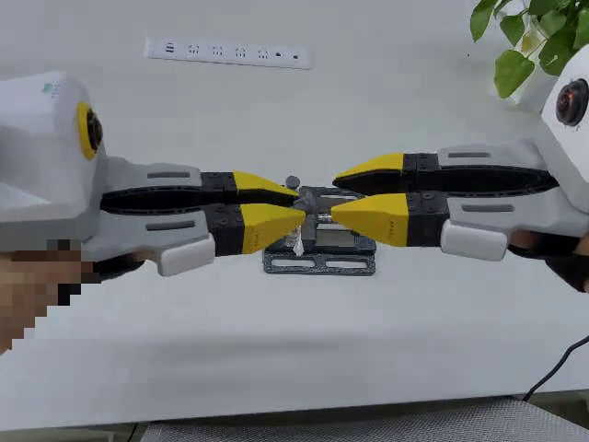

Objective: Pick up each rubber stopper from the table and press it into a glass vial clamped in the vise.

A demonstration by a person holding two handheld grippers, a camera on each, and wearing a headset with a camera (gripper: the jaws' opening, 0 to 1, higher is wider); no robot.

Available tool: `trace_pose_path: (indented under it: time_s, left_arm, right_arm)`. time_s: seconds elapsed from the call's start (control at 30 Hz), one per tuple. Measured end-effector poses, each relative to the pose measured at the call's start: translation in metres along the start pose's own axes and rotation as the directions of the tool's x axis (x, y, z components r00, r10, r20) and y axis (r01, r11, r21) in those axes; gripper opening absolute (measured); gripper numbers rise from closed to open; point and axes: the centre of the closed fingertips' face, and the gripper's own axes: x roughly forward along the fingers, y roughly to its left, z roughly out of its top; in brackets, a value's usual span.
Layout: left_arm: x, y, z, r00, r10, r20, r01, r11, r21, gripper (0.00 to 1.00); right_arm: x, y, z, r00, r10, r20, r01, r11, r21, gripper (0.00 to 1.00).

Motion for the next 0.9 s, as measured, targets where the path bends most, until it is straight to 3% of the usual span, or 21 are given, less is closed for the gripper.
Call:
trace_pose_path:
  time_s: [0.43,0.9]
  left_arm:
    - [-0.002,-0.018,0.005,0.9953,-0.095,0.017,0.096,0.994,-0.044,0.04]
    - [0.0,-0.029,0.006,0.9901,-0.14,0.013,0.14,0.989,-0.055,0.04]
  right_arm:
    - [0.002,0.021,0.002,0.9941,0.108,-0.01,-0.108,0.994,-0.013,0.14]
    - [0.005,0.03,0.001,0.9901,0.14,-0.014,-0.14,0.99,-0.016,0.11]
